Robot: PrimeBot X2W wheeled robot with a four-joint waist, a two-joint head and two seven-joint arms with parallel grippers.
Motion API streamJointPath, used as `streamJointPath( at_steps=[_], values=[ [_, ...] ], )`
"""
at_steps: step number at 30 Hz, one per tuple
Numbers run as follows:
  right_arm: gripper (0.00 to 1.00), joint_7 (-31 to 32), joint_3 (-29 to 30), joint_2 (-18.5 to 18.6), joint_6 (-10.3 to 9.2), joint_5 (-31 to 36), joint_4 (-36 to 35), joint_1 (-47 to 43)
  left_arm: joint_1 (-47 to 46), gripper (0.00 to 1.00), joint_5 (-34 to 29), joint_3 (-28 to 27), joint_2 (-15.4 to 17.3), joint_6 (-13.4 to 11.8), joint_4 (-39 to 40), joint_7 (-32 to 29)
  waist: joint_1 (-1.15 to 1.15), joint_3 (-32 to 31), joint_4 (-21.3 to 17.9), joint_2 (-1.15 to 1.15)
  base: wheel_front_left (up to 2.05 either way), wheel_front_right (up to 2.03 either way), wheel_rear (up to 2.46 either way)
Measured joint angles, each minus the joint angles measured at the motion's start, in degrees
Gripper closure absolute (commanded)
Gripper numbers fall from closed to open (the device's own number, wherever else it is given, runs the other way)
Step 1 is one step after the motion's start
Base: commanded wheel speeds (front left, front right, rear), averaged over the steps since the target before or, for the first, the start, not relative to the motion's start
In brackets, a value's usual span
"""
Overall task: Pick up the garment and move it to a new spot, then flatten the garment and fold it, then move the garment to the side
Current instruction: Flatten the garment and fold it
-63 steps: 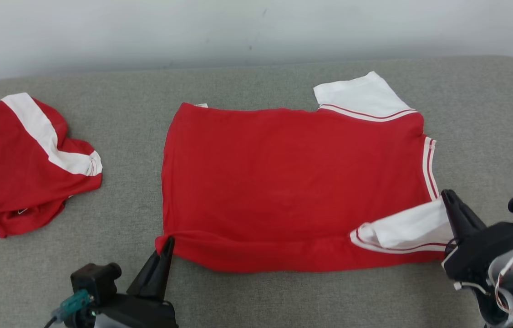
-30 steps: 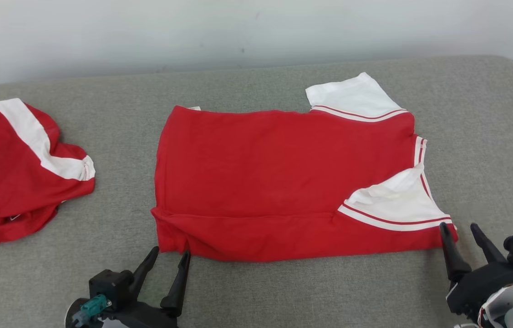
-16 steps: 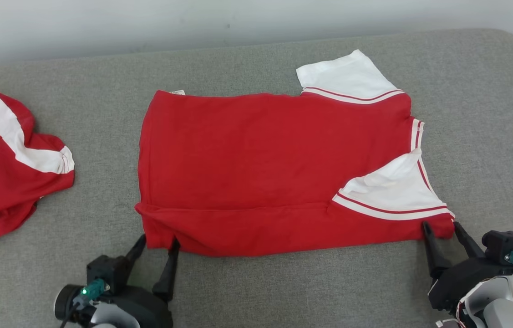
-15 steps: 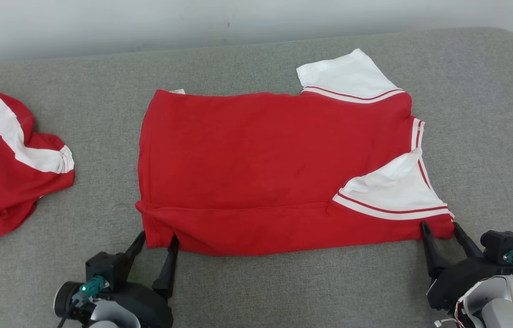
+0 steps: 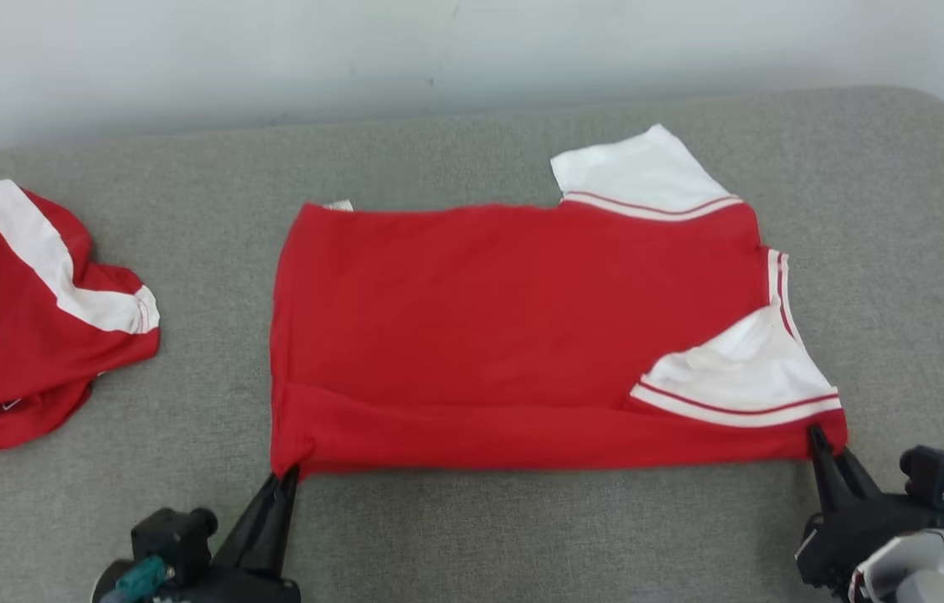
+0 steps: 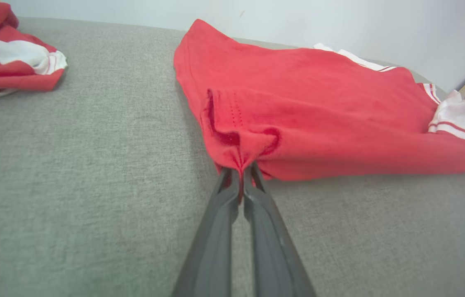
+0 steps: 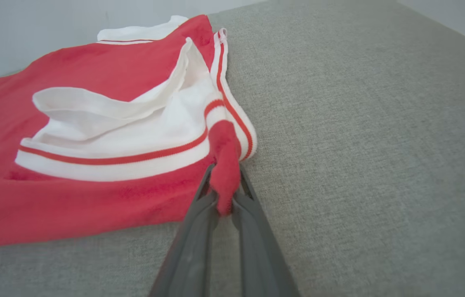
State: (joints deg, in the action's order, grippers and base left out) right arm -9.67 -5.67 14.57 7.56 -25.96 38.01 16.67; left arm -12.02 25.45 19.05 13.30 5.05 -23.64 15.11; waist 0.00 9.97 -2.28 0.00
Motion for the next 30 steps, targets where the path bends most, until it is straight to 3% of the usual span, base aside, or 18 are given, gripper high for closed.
streamJointPath(
  at_steps=[12, 13, 14, 15, 23, 30],
  values=[
    [1.00, 5.2, 5.4, -0.3, 0.01, -2.0, -15.6, -19.8, 13.9, 1.00, 3.1, -0.2, 0.0, -2.6, 7.9, -0.5, -0.01, -4.6, 1.9, 0.00, 0.00, 0.00, 0.00],
    [1.00, 5.8, 6.4, -0.9, 0.01, -2.0, -17.1, -21.2, 14.6, 0.82, 3.2, -0.1, -0.1, -2.6, 8.2, -0.6, -0.01, -4.7, 2.1, -0.01, 0.00, 0.00, 0.00],
    [0.60, 6.3, 7.4, -1.5, 0.01, -2.1, -18.5, -22.4, 15.1, 0.33, 3.2, 0.0, -0.1, -2.7, 8.5, -0.6, -0.01, -4.9, 2.2, -0.01, 0.00, 0.00, 0.00],
    [0.00, 6.8, 8.2, -1.9, 0.00, -2.0, -19.8, -23.3, 15.4, 0.00, 3.3, 0.1, -0.2, -2.9, 8.7, -0.6, -0.01, -5.1, 2.3, 0.00, 0.00, 0.00, 0.00],
    [0.00, 8.6, 10.4, -3.9, 0.00, 1.7, -29.1, -24.1, 15.5, 0.00, 3.0, -2.5, -1.0, -3.6, 10.4, -0.2, -0.01, -6.6, 2.1, -0.01, 0.00, 0.00, 0.00],
    [0.00, 5.9, 8.3, -6.2, 0.00, 5.1, -34.7, -20.5, 13.0, 0.00, -1.5, -9.0, -2.3, -4.5, 15.5, -0.1, 0.00, -7.6, 1.8, -0.01, 0.00, 0.00, 0.00]
  ],
)
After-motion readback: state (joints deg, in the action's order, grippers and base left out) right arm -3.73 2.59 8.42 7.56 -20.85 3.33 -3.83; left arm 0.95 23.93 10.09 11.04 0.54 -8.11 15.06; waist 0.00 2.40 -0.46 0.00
